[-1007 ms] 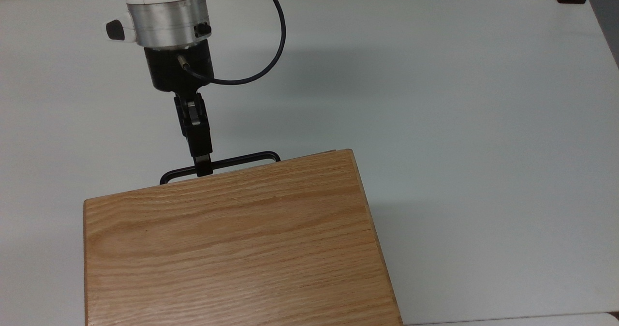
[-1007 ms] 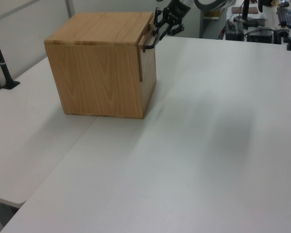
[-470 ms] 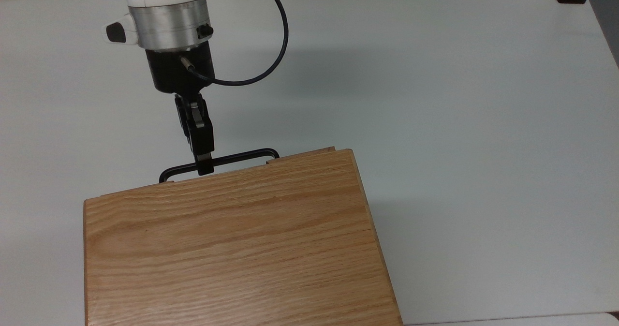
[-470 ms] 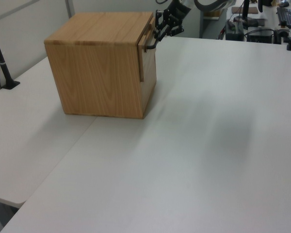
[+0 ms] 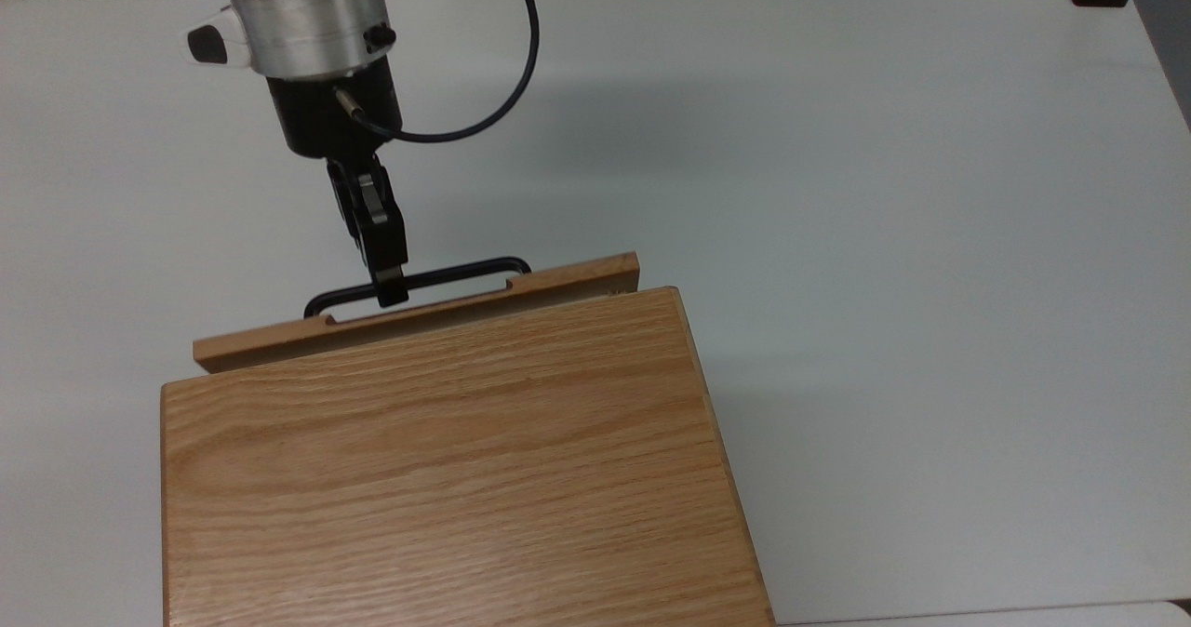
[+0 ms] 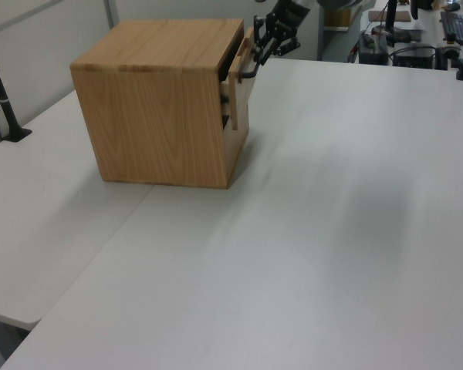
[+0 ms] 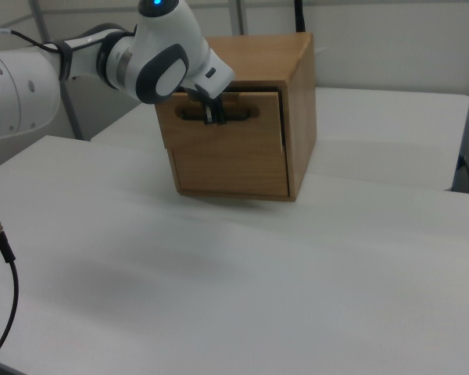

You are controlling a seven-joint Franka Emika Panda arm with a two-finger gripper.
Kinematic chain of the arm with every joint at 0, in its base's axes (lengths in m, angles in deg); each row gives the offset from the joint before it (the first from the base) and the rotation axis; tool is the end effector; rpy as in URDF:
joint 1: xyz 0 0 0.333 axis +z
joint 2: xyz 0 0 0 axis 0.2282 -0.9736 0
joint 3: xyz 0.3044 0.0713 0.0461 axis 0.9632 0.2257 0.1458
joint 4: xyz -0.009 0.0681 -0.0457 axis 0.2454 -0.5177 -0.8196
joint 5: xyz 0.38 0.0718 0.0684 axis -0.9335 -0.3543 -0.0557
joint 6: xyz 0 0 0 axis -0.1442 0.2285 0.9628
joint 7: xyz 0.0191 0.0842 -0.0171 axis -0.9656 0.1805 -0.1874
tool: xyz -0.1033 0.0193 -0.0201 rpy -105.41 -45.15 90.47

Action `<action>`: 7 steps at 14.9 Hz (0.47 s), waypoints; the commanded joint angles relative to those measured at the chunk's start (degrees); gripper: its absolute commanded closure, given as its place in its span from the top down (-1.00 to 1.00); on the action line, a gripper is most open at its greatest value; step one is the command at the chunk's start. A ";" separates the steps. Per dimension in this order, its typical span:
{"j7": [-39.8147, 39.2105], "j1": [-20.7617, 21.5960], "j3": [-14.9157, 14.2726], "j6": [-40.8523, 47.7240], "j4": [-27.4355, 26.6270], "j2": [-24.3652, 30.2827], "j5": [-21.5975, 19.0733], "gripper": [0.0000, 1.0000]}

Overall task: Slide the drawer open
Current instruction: 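Pull the handle outward, sliding the drawer out of the cabinet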

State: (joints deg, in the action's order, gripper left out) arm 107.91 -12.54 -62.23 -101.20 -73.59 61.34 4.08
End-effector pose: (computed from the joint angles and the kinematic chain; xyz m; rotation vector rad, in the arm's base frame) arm 0.7073 -0.0521 0.5481 -2.3053 1.3981 -0.5672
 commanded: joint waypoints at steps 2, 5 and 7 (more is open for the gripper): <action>-6.07 -0.12 -0.04 7.52 -3.29 3.66 -0.52 -0.73; -8.88 -1.35 -0.04 12.01 -3.03 5.24 -0.52 -0.73; -11.34 -1.52 -0.04 14.38 -2.94 5.86 -0.52 -0.73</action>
State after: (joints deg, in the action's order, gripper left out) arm 103.00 -14.21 -62.37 -90.98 -73.67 63.91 4.08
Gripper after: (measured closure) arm 0.824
